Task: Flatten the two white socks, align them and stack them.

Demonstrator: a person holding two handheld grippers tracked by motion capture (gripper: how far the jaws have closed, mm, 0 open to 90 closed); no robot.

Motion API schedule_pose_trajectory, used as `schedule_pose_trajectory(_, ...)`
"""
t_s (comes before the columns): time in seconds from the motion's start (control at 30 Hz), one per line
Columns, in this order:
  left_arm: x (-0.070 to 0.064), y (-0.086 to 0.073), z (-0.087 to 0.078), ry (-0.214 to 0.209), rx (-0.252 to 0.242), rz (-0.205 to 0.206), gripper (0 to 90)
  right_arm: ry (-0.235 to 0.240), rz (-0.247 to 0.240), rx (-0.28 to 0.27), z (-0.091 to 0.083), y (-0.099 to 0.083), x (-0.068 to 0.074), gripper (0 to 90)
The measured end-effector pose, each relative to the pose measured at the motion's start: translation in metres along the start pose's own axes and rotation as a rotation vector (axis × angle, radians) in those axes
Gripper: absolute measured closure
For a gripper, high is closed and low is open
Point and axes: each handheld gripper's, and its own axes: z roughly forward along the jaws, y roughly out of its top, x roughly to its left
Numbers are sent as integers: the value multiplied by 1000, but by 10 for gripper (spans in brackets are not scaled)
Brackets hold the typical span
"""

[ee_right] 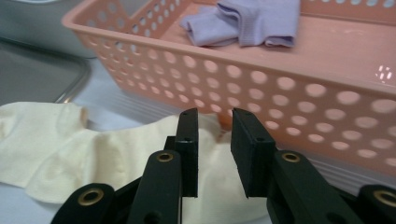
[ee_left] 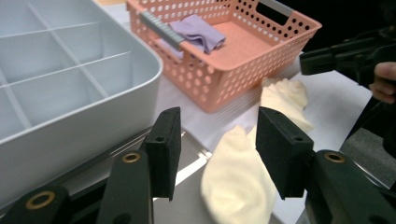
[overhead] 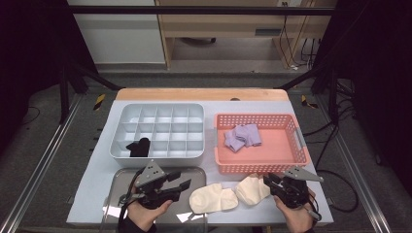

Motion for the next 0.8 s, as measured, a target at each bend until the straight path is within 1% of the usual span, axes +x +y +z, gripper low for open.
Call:
schedule_pose_trajectory(0.03, -6, 4, 5, -8, 2, 6, 497, -8, 0, 1, 0, -1, -3, 726)
schedule_pose_trajectory(0.1, -13, 6, 14, -13, 12, 16, 499, -14, 2, 8, 2, -3, -7, 726)
schedule_pose_trajectory(0.17, -19, 8, 24, -18, 29, 25, 501, -24, -1, 17, 4, -5, -10, 722)
schedule_pose_trajectory(0.2, -21, 8, 29, -18, 38, 32, 501, -27, 10, 27, 4, -6, -11, 718)
schedule_pose_trajectory(0.23, -23, 8, 34, -16, 43, 34, 501, -29, -1, 28, 5, -7, -13, 716)
schedule_pose_trajectory(0.27, -25, 9, 38, -22, 49, 31, 502, -30, 2, 30, 6, -8, -14, 715)
schedule_pose_trajectory(0.33, -29, 9, 45, -29, 56, 29, 506, -31, 4, 39, 7, -9, -14, 715)
schedule_pose_trajectory(0.4, -34, 9, 52, -35, 64, 30, 508, -32, -5, 45, 8, -10, -15, 715)
schedule_pose_trajectory(0.5, -43, 9, 63, -39, 74, 39, 513, -32, -6, 54, 10, -10, -14, 715)
schedule_pose_trajectory(0.57, -49, 8, 70, -52, 80, 37, 521, -39, -13, 55, 11, -11, -15, 715)
schedule_pose_trajectory(0.6, -49, 8, 70, -52, 80, 37, 524, -42, -12, 57, 11, -11, -15, 716)
schedule_pose_trajectory(0.63, -54, 8, 78, -55, 89, 35, 527, -42, -20, 58, 11, -11, -16, 717)
schedule_pose_trajectory(0.8, -65, 7, 93, -44, 101, 55, 537, -45, -17, 70, 13, -13, -18, 721)
